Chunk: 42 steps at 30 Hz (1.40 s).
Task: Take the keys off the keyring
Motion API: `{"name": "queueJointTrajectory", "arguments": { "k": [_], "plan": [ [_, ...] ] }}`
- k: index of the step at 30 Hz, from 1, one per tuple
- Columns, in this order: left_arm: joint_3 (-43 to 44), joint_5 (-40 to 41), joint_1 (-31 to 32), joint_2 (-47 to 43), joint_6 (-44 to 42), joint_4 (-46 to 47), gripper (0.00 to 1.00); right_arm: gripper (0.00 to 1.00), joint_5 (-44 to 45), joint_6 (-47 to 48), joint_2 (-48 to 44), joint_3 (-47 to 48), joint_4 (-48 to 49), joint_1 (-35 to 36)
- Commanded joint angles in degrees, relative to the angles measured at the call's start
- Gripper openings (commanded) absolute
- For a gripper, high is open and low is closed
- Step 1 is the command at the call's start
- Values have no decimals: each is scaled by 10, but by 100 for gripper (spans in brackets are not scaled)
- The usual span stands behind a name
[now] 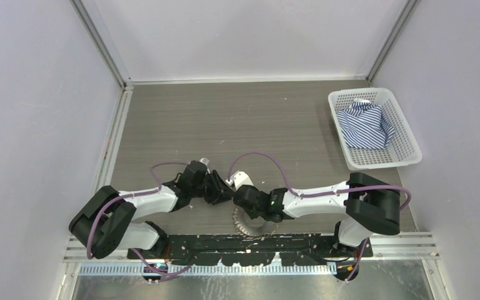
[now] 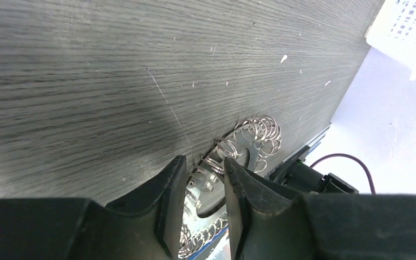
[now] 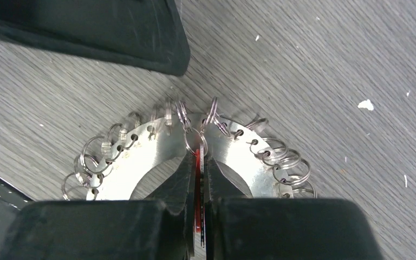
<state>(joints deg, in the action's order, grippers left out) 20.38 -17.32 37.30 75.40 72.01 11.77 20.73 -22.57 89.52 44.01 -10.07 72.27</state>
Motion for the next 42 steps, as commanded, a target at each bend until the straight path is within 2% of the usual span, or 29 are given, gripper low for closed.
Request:
{"name": "queueJointTrajectory", "arguments": {
  "k": [1,5,9,11,14,19,22,25,29,33,42],
  "plan": [
    [23,14,-5,-38,-79,-37,34,2,7,9,-19,-4,-15,1],
    [39,10,-2,-68,-134,-52,32,2,0,9,-25,-8,-3,1],
    [46,43,20,-106,-270,-57,31,2,-2,9,-44,-18,6,0],
    [28,73,40,-119,-332,-22,31,2,-4,6,-59,-30,17,-3],
    [-10,99,71,-120,-412,83,29,2,-13,2,-82,-52,43,-9],
    [-41,105,103,-92,-514,231,26,2,-26,14,-119,-63,56,-16],
    [-63,69,105,-55,-569,342,23,2,-36,18,-141,-74,58,-22],
    [-78,15,105,-27,-634,412,22,2,-47,19,-154,-84,61,-28],
    [-70,-76,105,3,-724,433,22,2,-56,16,-158,-87,57,-29],
    [-66,-120,106,15,-736,434,21,2,-57,12,-159,-89,46,-29],
    [-61,-104,130,55,-762,432,20,1,-52,-22,-119,-80,29,-34]
  ]
}}
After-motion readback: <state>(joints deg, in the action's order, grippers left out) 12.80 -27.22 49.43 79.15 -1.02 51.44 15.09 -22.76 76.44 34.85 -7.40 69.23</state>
